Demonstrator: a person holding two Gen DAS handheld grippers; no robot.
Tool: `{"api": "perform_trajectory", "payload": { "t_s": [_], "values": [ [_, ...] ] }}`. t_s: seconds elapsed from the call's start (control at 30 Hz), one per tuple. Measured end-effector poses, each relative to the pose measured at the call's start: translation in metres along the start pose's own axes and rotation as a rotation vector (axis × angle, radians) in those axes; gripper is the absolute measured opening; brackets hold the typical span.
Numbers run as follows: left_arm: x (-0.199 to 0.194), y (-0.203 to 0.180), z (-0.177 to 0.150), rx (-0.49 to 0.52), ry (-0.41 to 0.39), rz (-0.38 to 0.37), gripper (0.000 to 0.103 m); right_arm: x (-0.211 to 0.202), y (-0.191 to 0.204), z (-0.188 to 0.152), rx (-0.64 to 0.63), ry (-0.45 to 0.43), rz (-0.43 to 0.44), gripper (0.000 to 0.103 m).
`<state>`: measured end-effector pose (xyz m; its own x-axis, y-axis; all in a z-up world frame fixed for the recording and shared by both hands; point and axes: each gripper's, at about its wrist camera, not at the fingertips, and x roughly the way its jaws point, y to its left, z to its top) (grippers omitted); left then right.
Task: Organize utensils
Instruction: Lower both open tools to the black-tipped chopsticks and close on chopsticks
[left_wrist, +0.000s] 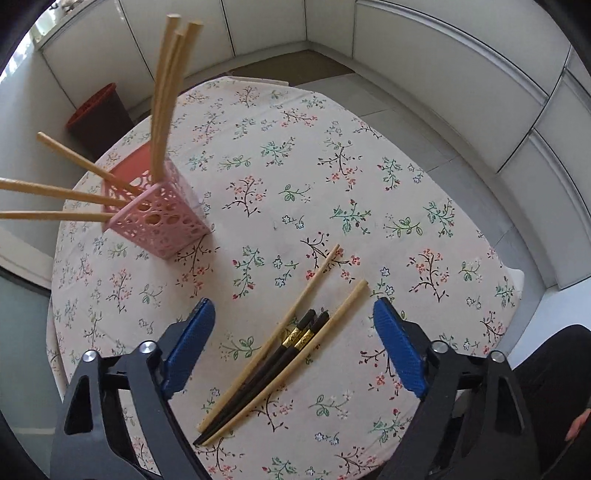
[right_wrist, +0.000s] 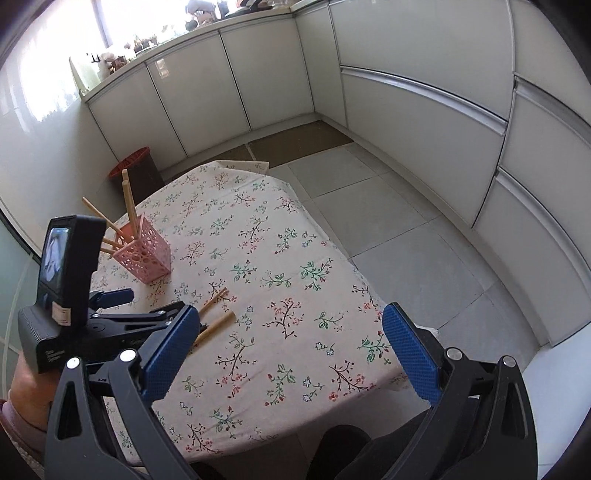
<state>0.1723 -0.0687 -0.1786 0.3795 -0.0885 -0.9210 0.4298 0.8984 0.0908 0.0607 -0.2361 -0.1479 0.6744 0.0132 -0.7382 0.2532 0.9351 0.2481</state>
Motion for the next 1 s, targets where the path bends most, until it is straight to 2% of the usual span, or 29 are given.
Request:
{"api": "perform_trajectory", "payload": {
  "t_s": [0.07,0.33,0.5,0.6,0.63,0.7,0.77,0.83,0.87,1.0],
  "values": [
    [0.015,0.001,0.008,-0.004,0.027,-0.004,0.068,0.006,-0.002,0.000,0.004,0.013,-0.001,0.096],
    [0.049,0.003,0.024,0.010,0.103,-0.016,0.065,0.032,-0.013,-0.002,0.062,0.091,-0.006,0.096],
    [0.068,0.000,0.026,0.031,0.148,-0.029,0.051,0.042,-0.012,-0.003,0.060,0.105,-0.012,0.096],
    [0.081,-0.002,0.022,0.044,0.182,-0.037,0.050,0.047,-0.009,-0.003,0.049,0.115,-0.016,0.096],
    [0.087,-0.001,0.019,0.046,0.200,-0.037,0.045,0.049,-0.009,-0.003,0.048,0.117,-0.018,0.096],
    [0.091,0.003,0.016,0.035,0.191,-0.057,0.044,0.052,-0.009,-0.003,0.052,0.126,-0.019,0.096],
    [0.091,0.008,0.016,0.022,0.184,-0.081,0.039,0.055,-0.008,-0.004,0.054,0.132,-0.023,0.096],
    [0.089,0.012,0.016,0.021,0.172,-0.089,0.017,0.057,-0.007,-0.004,0.049,0.135,-0.023,0.096],
    [0.089,0.015,0.017,0.019,0.170,-0.093,0.012,0.058,-0.005,-0.004,0.048,0.137,-0.023,0.096],
    [0.088,0.027,0.013,0.001,0.137,-0.089,0.011,0.062,0.000,-0.005,0.036,0.152,-0.026,0.096]
  ]
}}
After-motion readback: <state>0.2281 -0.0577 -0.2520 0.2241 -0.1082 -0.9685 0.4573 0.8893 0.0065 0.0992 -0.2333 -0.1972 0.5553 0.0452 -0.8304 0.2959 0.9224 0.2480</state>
